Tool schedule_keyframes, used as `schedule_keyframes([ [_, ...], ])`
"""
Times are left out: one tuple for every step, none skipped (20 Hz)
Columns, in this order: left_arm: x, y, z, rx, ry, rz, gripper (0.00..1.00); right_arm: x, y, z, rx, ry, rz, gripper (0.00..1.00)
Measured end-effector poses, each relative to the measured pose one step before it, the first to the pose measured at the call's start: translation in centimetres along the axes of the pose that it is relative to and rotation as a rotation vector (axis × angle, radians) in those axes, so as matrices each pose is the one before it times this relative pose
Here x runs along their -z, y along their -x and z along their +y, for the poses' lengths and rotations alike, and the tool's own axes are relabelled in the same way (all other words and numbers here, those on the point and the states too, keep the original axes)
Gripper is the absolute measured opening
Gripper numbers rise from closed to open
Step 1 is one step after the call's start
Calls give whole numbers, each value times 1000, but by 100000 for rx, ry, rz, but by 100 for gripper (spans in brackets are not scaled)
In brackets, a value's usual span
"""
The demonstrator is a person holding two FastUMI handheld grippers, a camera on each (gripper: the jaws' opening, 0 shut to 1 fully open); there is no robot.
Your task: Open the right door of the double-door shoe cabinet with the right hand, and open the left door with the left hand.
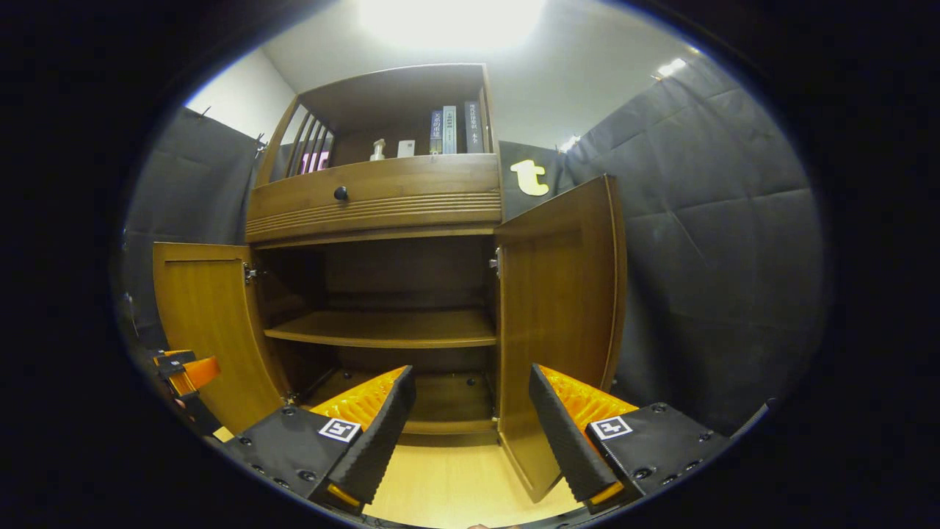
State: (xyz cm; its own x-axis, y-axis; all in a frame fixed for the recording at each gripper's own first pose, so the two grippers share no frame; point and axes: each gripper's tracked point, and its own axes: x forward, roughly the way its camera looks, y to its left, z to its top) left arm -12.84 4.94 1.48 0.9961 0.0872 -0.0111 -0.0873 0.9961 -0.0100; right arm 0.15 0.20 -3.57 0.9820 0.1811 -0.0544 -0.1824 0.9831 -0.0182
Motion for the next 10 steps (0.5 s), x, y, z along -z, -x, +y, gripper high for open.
schedule_keyframes([
  [293, 247, -6, -82, -325, 157, 98, 121, 61, 196, -930, 751, 172, 98],
  [367, 259, -369, 1505, 149, 555, 98, 147, 33, 80, -462, 1111, 84, 98],
  [342, 72, -452, 1523, -97, 648, 99, 359, -174, 19, 71, 1146, 1295, 98],
  [357, 81, 17, -338, -632, 1429, 99, 546, -170, -45, 691, 1095, 3502, 98],
  [71, 21, 191, -777, -770, 416, 98, 225, -22, -39, 387, 787, 1982, 92],
  [-247, 28, -224, 629, -344, -239, 98, -257, -84, 116, -95, 190, -13, 92],
  [-38, -26, -362, 1195, -149, 385, 98, -272, -145, 163, -384, -139, -559, 93],
  [-152, 127, -216, 888, -206, 267, 98, -78, -83, 42, -416, -522, -34, 93],
  [-427, 47, -203, 385, -232, -787, 99, 212, -49, 177, -1327, -913, 127, 92],
  [-653, -186, -150, -29, -160, -1469, 99, 92, -6, 189, -1643, -1251, -69, 92],
])
